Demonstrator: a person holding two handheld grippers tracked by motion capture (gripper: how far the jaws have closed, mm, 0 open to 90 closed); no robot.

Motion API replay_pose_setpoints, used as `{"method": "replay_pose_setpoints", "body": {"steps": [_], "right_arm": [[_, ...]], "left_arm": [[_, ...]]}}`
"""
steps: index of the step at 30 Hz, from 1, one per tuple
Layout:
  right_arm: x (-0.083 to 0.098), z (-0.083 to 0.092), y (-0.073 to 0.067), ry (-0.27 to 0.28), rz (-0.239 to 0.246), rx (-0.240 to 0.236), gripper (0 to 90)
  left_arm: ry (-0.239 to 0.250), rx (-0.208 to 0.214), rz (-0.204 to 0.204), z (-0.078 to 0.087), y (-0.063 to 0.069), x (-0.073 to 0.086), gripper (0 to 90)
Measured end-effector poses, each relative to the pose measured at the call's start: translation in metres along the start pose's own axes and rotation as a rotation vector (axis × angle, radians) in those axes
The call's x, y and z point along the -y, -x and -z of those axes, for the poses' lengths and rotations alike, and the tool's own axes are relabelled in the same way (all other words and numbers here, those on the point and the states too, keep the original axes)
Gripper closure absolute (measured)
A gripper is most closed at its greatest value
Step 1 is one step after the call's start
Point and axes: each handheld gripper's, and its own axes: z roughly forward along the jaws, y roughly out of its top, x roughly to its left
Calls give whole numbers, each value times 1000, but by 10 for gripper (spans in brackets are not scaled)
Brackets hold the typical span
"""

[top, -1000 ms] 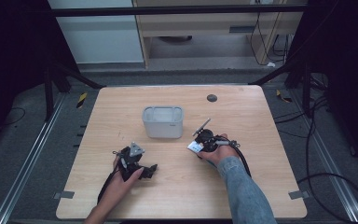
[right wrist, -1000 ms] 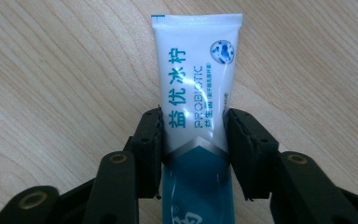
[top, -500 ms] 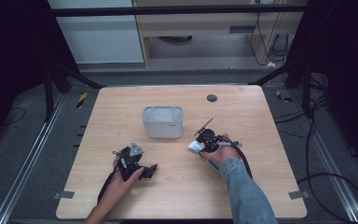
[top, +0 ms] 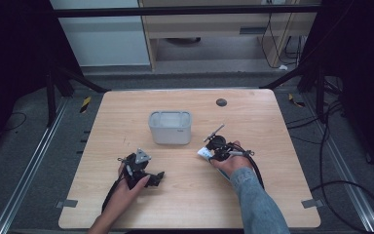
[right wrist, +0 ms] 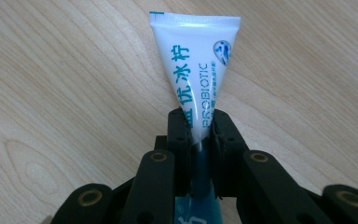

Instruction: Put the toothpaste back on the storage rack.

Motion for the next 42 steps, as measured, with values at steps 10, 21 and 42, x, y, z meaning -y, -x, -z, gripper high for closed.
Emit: {"method": "replay_pose_setpoints", "body": {"steps": [10, 21, 42], "right_arm": [[8, 16, 5, 32, -25, 10, 804], [11, 48, 19, 106, -66, 30, 805], [-5, 112, 29, 395, -132, 60, 805]], "left_arm": [[0, 0, 0, 0, 0, 0, 0], [0, 2, -2, 0, 0, 0, 0], [2, 12, -8, 0, 1, 0, 0]]}}
